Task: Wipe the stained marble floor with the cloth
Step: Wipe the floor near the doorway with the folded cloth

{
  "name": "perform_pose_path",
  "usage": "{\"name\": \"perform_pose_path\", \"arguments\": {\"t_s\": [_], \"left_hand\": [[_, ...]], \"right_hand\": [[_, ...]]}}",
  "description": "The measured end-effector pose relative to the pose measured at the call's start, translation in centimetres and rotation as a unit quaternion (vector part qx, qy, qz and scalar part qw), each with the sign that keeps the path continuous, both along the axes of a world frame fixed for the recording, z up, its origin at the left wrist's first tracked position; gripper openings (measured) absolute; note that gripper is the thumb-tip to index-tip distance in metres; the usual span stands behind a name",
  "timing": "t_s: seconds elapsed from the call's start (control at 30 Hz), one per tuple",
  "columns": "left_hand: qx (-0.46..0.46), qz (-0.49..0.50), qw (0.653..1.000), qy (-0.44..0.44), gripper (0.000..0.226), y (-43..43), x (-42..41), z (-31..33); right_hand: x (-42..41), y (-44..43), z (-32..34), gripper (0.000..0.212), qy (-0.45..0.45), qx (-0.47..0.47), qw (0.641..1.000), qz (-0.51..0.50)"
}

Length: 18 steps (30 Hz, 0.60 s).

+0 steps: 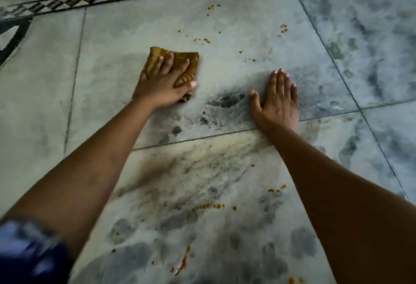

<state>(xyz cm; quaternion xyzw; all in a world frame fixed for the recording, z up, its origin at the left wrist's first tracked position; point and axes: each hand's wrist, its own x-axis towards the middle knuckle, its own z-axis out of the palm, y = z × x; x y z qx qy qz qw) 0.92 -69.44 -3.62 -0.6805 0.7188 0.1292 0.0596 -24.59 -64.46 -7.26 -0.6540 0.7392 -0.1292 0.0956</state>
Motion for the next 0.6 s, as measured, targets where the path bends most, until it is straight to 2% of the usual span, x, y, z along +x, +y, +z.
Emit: {"name": "perform_pose_path", "arguments": {"t_s": [0.1,0.23,0.3,0.37,0.47,0.6], "left_hand": [[-0.019,0.004,1.000,-0.015,0.071,0.9,3.2,-0.1],[0.009,0.143,0.990,-0.017,0.065,-5.5,4.4,0.3],[0.012,0.164,0.986,-0.006,0.067,-9.3,2.9,0.5],[0.013,0.150,0.989,0.016,0.071,-11.8,0.5,0.3],[0.002,0.069,0.998,0.004,0.073,-10.9,-2.9,0.2],[-0.032,-0.039,0.998,-0.028,0.073,-6.1,-0.5,0.2]], "right_hand": [[0.0,0.0,0.0,0.079,0.009,0.000,1.000,0.001],[0.0,0.0,0.0,0.078,0.017,0.012,1.000,0.003],[-0.1,0.1,0.1,0.078,0.018,0.017,1.000,0.004],[0.0,0.0,0.1,0.079,0.020,0.017,1.000,0.007],[0.1,-0.1,0.2,0.079,0.017,0.021,1.000,0.003],[0.1,0.0,0.5,0.078,0.018,0.028,0.999,-0.001]]}}
